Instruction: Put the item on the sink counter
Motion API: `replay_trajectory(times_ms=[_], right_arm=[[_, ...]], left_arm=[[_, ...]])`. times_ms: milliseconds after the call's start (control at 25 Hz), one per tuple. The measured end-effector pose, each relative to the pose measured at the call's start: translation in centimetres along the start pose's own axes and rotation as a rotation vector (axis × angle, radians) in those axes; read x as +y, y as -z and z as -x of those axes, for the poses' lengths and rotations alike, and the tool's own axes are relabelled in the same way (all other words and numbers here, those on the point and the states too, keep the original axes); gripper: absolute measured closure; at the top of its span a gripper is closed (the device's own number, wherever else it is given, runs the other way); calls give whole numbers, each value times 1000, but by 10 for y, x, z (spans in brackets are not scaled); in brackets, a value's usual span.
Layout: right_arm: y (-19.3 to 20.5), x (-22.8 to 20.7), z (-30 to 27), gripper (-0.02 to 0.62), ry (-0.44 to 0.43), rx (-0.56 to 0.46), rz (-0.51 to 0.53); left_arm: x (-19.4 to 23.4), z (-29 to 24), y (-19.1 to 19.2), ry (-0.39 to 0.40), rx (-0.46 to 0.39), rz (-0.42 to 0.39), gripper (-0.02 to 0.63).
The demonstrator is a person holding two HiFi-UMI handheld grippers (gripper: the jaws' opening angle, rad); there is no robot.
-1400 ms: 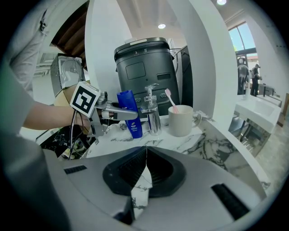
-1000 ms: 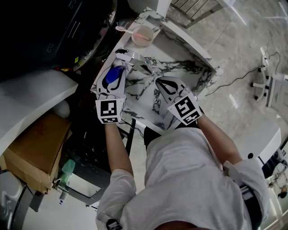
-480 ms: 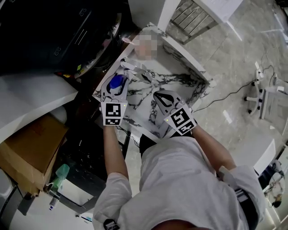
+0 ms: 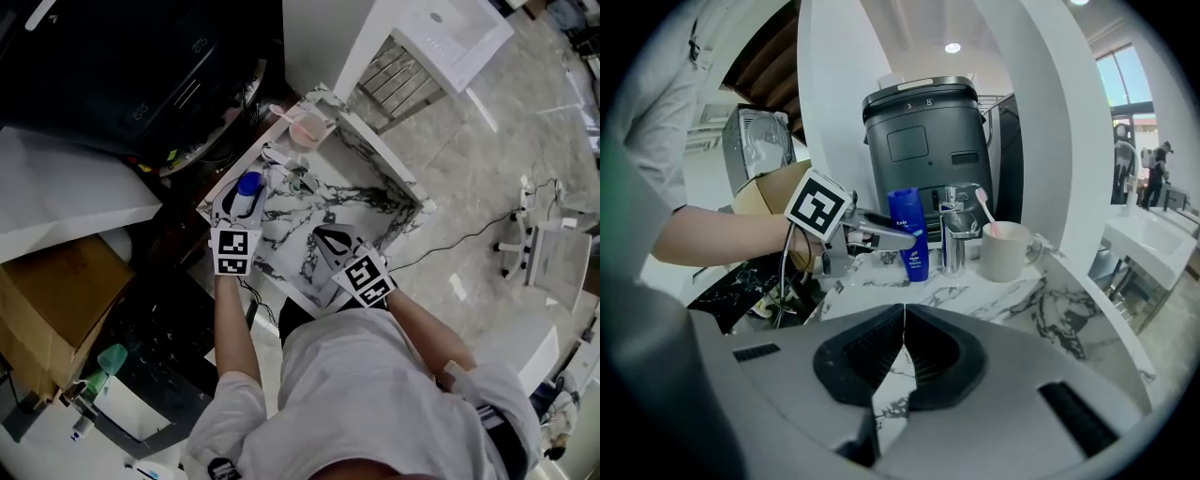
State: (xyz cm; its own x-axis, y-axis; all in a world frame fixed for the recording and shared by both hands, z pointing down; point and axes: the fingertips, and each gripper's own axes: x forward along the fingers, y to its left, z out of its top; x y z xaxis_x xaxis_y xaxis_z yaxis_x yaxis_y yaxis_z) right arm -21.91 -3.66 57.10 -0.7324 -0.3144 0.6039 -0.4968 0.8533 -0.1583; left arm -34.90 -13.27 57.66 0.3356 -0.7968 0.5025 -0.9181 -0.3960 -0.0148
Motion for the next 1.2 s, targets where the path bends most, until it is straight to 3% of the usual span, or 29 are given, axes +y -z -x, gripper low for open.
replay_trajectory(times_ms=[400,760,960,1080,1200], right_arm=[[-4,15,12,591,-12,-16,34],[-23,25,32,591,22,-95,36],[-50,26,40,591,49,-216,58],[-57,32,44,592,38,-234,71],[-62,33,49,592,21,-246,72]], left_arm=[[-4,36,11,-61,-4,82,419],[-50,84,4,-58,-90,244,427],[-81,104,-8,-75,-161,306,588],[-101,114,-10,-89,-184,353,595],[-112,118,-16,-105,-191,347,597]])
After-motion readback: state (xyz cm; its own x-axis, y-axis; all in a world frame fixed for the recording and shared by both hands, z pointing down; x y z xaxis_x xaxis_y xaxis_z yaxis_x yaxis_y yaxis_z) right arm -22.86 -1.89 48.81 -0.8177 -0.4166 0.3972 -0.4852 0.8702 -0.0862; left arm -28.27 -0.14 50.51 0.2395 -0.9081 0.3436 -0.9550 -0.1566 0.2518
